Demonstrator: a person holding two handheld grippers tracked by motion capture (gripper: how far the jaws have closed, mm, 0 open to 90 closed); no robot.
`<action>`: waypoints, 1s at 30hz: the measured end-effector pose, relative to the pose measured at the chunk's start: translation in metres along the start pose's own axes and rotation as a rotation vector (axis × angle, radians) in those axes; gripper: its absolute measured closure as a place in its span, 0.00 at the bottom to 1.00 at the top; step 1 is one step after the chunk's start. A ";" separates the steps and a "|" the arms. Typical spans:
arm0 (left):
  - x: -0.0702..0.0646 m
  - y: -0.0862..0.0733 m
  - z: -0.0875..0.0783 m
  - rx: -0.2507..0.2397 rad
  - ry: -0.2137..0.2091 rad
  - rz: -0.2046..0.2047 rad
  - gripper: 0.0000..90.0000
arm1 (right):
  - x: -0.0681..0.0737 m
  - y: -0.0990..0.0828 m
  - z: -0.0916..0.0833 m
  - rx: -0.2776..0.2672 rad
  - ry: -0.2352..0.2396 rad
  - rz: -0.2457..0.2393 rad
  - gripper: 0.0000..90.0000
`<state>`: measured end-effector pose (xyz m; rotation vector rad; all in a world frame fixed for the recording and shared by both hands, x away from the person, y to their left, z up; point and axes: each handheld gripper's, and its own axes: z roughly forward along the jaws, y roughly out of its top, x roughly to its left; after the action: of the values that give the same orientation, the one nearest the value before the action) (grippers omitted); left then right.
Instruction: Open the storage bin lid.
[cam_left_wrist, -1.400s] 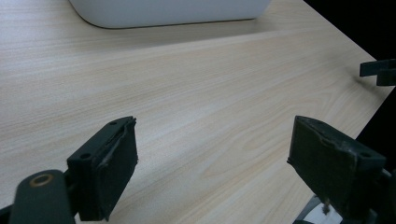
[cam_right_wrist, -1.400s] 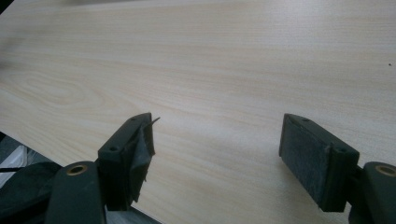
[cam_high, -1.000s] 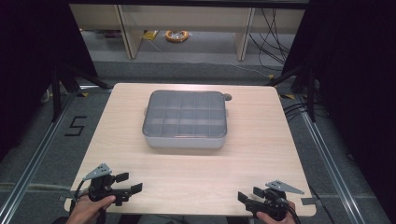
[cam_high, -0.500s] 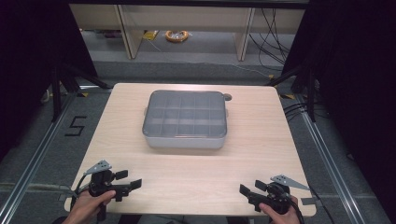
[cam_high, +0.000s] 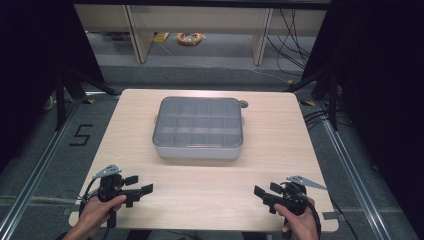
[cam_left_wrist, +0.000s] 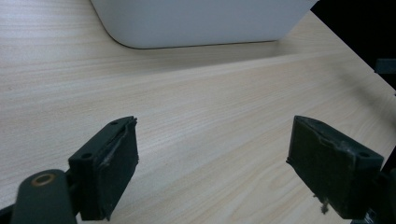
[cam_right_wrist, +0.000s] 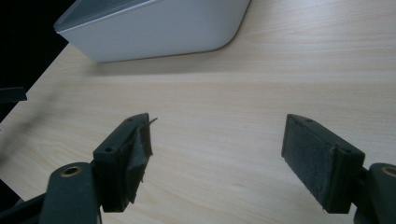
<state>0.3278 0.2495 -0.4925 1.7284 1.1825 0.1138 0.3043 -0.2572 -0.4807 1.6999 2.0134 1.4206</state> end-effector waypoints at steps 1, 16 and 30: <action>0.000 0.001 0.000 -0.005 0.008 -0.002 0.17 | 0.000 0.001 0.001 0.002 -0.002 0.006 0.28; 0.005 0.013 0.007 -0.029 0.014 -0.021 0.17 | -0.002 0.037 0.028 -0.012 0.025 0.019 0.28; 0.015 0.028 0.009 -0.039 0.007 -0.045 0.17 | 0.001 0.084 0.052 -0.033 0.032 0.003 0.29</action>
<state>0.3591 0.2538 -0.4819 1.6671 1.2160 0.1148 0.3945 -0.2349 -0.4482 1.6775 1.9934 1.4830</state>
